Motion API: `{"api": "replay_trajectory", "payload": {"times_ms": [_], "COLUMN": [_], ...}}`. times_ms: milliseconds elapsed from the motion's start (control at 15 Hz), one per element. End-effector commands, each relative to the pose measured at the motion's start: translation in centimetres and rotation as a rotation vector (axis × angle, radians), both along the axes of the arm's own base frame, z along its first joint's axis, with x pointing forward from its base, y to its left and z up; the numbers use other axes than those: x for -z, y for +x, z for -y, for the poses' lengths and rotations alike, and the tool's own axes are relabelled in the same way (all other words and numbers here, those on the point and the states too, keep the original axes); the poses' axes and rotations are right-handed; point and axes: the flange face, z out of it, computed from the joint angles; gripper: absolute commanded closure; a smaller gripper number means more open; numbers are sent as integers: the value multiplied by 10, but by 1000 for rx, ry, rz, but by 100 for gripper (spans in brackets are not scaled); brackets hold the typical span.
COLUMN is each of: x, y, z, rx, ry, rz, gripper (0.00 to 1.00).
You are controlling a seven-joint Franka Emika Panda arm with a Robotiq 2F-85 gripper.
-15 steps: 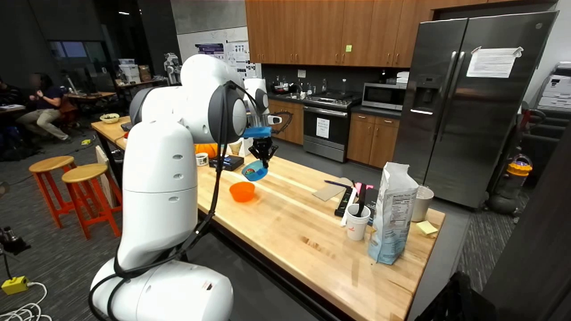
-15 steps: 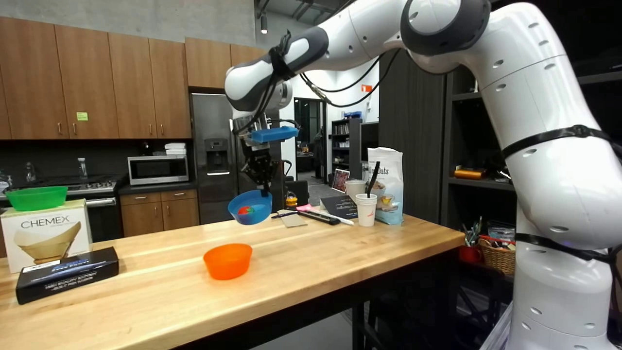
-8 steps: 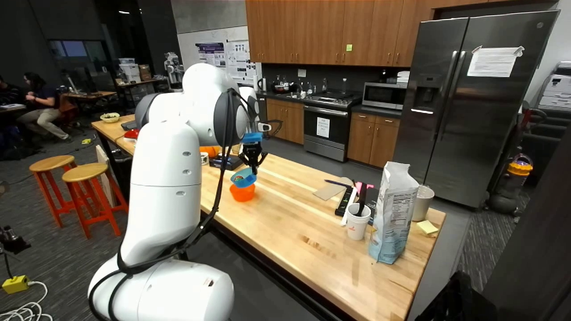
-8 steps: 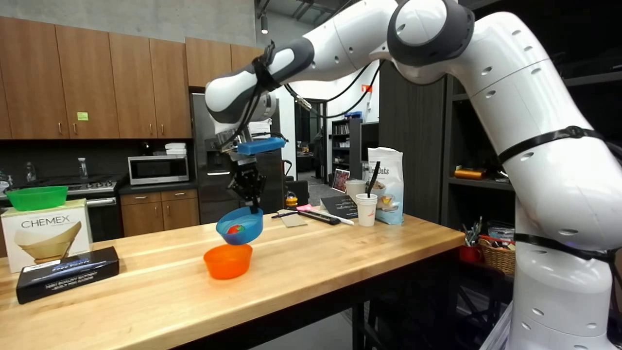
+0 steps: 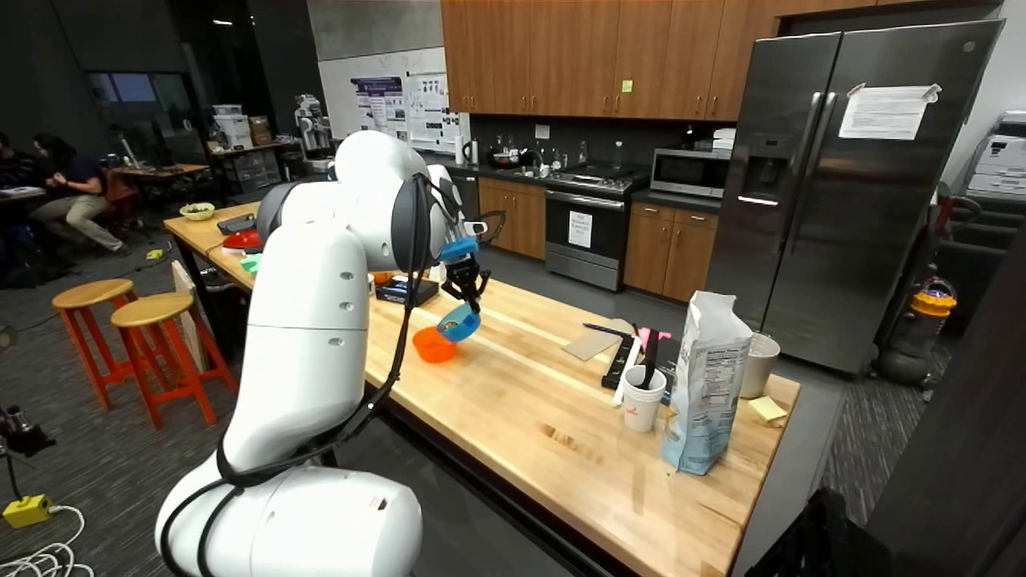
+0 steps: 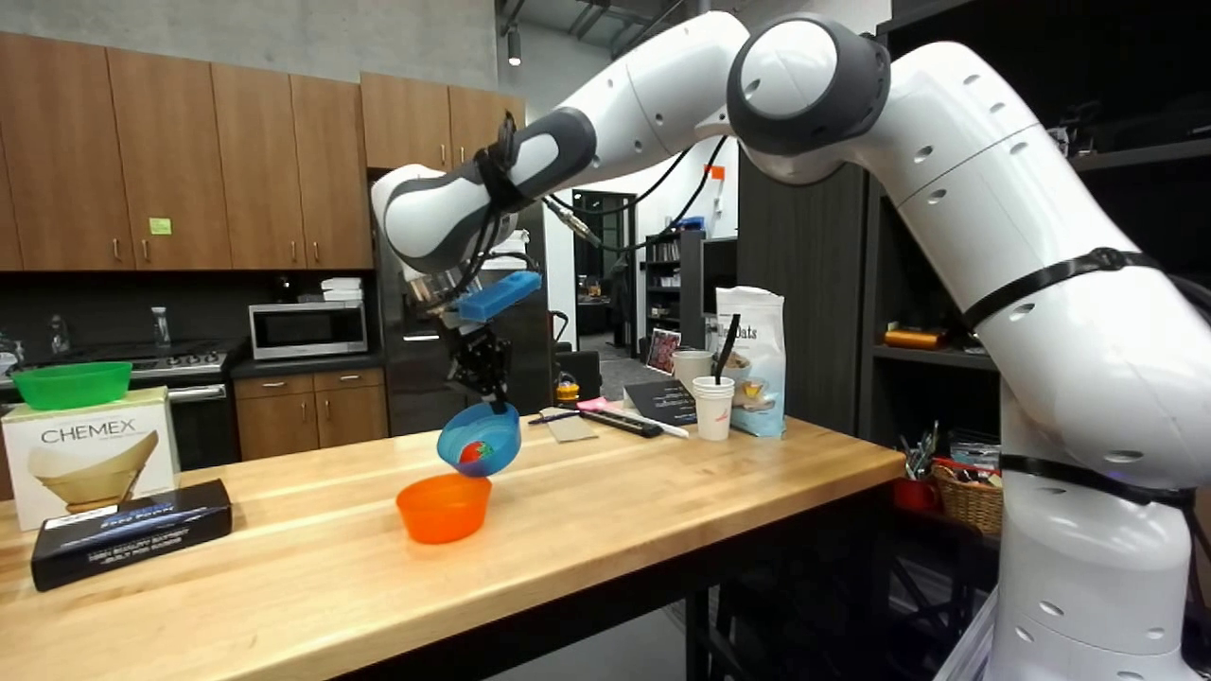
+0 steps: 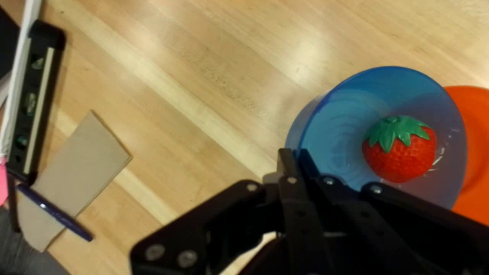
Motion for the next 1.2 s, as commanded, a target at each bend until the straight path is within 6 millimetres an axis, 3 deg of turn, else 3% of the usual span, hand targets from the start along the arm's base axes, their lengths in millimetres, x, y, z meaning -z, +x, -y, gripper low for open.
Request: {"api": "replay_trajectory", "payload": {"times_ms": [0, 867, 1133], "x": [-5, -3, -1], "y": [12, 34, 35], "z": [-1, -5, -5], "rx": [-51, -173, -184], "ry": [-73, -59, -16], "rz": [82, 253, 236], "gripper": [99, 99, 99]}}
